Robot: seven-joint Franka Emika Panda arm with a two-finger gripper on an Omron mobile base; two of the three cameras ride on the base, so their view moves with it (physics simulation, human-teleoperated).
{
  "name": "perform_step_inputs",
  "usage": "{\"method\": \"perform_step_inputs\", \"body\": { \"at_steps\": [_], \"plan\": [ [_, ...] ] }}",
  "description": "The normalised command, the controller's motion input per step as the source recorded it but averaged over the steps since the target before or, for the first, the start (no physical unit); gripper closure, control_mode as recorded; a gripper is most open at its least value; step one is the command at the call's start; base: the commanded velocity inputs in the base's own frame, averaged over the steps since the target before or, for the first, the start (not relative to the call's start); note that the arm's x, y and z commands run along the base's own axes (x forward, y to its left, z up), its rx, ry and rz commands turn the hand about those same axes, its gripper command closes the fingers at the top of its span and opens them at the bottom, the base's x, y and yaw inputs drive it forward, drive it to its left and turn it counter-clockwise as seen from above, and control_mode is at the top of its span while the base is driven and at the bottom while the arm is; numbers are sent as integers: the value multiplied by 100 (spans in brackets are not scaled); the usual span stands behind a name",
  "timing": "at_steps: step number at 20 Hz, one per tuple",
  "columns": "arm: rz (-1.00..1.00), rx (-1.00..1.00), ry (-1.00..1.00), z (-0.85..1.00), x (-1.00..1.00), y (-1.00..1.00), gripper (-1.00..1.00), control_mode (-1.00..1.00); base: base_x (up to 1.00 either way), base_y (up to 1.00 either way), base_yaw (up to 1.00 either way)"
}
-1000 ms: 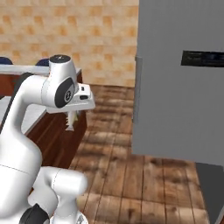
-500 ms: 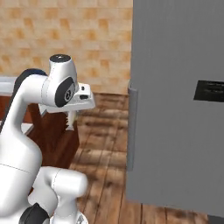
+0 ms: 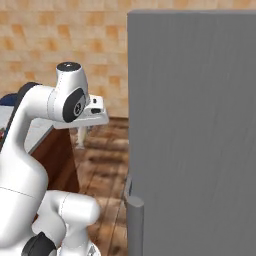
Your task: Take the fish from the fridge and place it on the digital scale on the counter by the fridge. Wait a few seconds for a reading, then move it to the plate on the dining counter.
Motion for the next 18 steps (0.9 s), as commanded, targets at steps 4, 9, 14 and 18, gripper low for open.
{"method": "perform_step_inputs", "body": {
  "at_steps": [4,9,14,18],
  "plan": [
    [0,0,0,0,0,0,100,100,100,10,0],
    [0,0,0,0,0,0,100,100,100,16,0],
    [0,0,0,0,0,0,100,100,100,19,0],
    [0,0,0,0,0,0,100,100,100,15,2]
  ]
}}
